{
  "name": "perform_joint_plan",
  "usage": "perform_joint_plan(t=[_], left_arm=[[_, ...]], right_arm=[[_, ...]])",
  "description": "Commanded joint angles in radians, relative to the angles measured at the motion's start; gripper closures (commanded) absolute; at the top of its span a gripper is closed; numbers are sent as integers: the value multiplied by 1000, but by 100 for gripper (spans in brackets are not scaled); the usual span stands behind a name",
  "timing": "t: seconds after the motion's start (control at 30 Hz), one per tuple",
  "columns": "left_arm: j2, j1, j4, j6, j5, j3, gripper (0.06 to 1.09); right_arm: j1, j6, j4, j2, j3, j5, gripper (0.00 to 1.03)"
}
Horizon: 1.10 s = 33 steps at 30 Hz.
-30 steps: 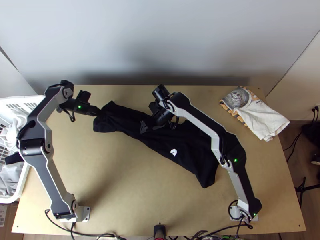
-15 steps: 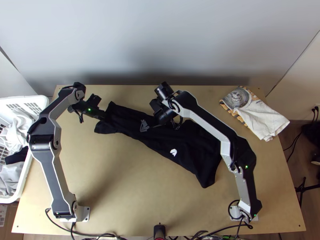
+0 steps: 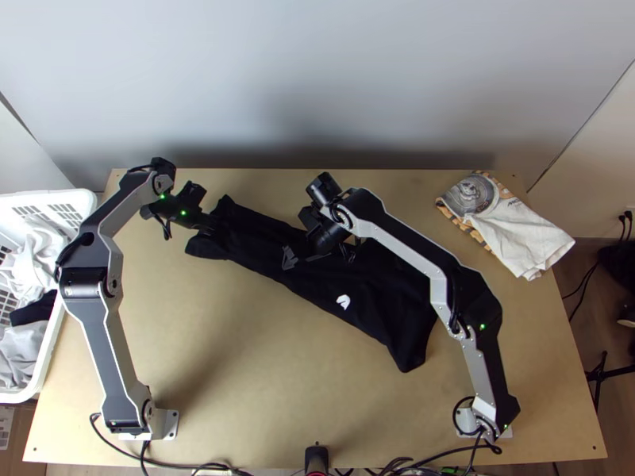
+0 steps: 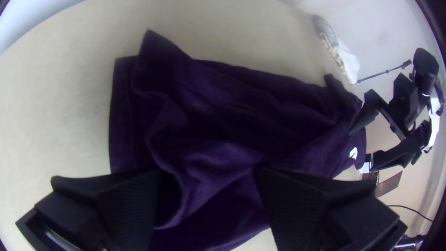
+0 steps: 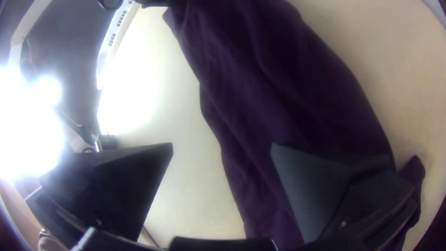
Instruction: Fold the t-shirt
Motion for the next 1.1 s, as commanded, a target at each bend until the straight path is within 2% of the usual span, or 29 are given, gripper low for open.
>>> perform_joint_plan(t=[0.0,0.53,0.67,0.87,1.0,1.07], left_arm=[[-59,21,-43,-3,-10,7,10],[-117,75,-159,26,26,9,10],[-119,98,-205,32,116,37,10],[-43,127,-201,43,96,67,10],[-22,138,-144,51,-14,78,10],[-11,149,-124,54,-34,90,10]], right_arm=[[-13,0,7,46,-12,0,5],[-27,14,88,53,-130,29,5],[-22,18,105,36,-162,57,5],[-24,18,106,-4,-173,61,5],[-24,18,108,-26,-184,61,5],[-24,18,108,-33,-194,61,5]])
